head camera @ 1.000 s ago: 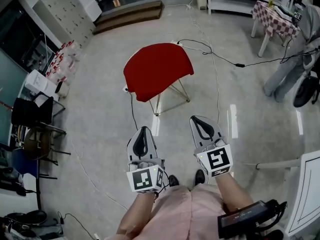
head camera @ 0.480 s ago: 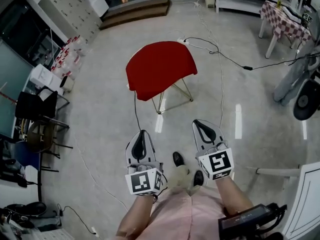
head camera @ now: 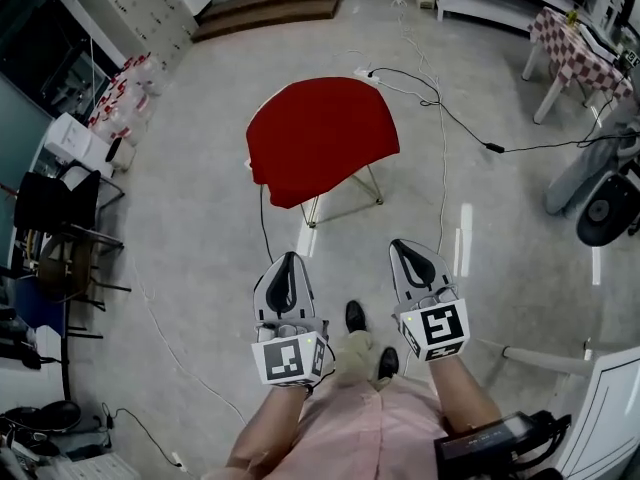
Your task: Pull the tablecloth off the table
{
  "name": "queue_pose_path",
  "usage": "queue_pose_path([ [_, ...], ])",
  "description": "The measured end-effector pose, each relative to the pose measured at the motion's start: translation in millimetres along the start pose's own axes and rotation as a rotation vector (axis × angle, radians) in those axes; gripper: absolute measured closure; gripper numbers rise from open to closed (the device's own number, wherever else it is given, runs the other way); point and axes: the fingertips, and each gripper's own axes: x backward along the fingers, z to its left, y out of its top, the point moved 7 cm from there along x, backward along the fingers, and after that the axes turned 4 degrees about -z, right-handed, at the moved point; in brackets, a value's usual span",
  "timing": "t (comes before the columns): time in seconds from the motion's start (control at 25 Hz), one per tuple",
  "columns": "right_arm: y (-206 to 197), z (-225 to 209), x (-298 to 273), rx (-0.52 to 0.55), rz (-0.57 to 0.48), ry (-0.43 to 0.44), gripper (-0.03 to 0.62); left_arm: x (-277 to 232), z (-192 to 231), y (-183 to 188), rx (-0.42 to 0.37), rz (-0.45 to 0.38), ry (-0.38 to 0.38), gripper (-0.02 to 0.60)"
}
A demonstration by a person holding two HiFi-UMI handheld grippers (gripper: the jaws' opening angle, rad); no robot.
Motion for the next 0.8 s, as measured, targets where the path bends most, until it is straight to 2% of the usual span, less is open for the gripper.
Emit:
queue_pose_path([
  [0.28, 9, -10, -80, 0.001, 0.008, 0.006, 0.576, -67, 42, -5, 0.015, -0.011, 0.005, 0.554],
  [0.8, 43, 0, -185, 0.026, -0.045, 0.008, 0.576, -137, 118, 10, 0.011, -0.086, 0.012, 0.554],
])
